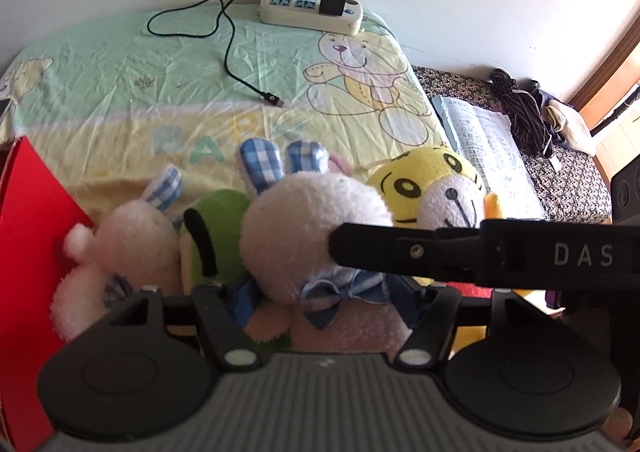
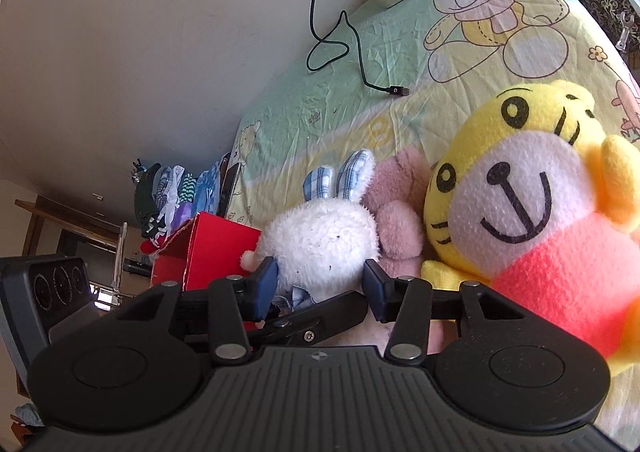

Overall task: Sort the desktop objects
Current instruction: 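Grasp the white bunny plush with blue-checked ears using the right tool, then lift the white bunny with the right tool and carry it over the red box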

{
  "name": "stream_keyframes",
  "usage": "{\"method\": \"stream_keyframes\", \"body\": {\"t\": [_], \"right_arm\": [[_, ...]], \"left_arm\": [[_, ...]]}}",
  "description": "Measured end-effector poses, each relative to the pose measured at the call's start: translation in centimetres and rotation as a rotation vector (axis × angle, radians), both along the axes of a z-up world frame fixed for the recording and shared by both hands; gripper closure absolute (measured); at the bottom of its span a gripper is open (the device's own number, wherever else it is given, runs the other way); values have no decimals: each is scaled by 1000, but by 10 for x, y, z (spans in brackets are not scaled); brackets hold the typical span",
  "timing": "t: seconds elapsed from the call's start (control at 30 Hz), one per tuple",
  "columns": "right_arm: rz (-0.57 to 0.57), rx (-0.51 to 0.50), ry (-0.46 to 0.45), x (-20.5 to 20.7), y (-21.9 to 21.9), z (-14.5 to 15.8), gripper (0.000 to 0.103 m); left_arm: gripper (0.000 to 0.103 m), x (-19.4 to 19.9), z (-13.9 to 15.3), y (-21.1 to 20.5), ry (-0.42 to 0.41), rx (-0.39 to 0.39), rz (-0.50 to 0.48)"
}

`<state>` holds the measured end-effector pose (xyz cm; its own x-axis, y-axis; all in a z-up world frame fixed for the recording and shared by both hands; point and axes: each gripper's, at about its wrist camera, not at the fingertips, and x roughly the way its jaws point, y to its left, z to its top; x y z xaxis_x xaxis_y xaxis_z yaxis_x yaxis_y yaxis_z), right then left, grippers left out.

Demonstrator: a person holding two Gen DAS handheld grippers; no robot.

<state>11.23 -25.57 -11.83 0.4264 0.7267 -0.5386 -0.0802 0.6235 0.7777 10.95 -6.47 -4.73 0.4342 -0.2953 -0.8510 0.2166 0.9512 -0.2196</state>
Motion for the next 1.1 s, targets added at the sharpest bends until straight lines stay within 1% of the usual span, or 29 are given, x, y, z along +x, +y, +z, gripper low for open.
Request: {"method": "stream_keyframes", "body": {"t": [0.2, 0.27, 0.4, 0.5, 0.67, 0.87, 1.1], "right_arm": [[0, -24, -20, -19, 2, 10, 54], [7, -32, -26, -28, 3, 15, 54], [14, -40, -25, -48, 8, 21, 54], [19, -55, -30, -64, 13, 24, 54], [36, -63, -3, -86, 24, 22, 54], [116, -51, 36, -108, 50, 20, 54], [272, -18, 106, -117, 102, 13, 55]], "left_arm": [[35, -20, 9, 0, -20, 5, -34], [37, -30, 13, 1, -33, 10, -44], [38, -51, 19, 2, -53, 29, -74], [38, -66, 19, 6, -49, 25, -84], [38, -94, 17, 15, -38, 32, -92], [38, -131, 19, 39, -23, 56, -93], [39, -168, 19, 89, 19, 90, -58]]}}
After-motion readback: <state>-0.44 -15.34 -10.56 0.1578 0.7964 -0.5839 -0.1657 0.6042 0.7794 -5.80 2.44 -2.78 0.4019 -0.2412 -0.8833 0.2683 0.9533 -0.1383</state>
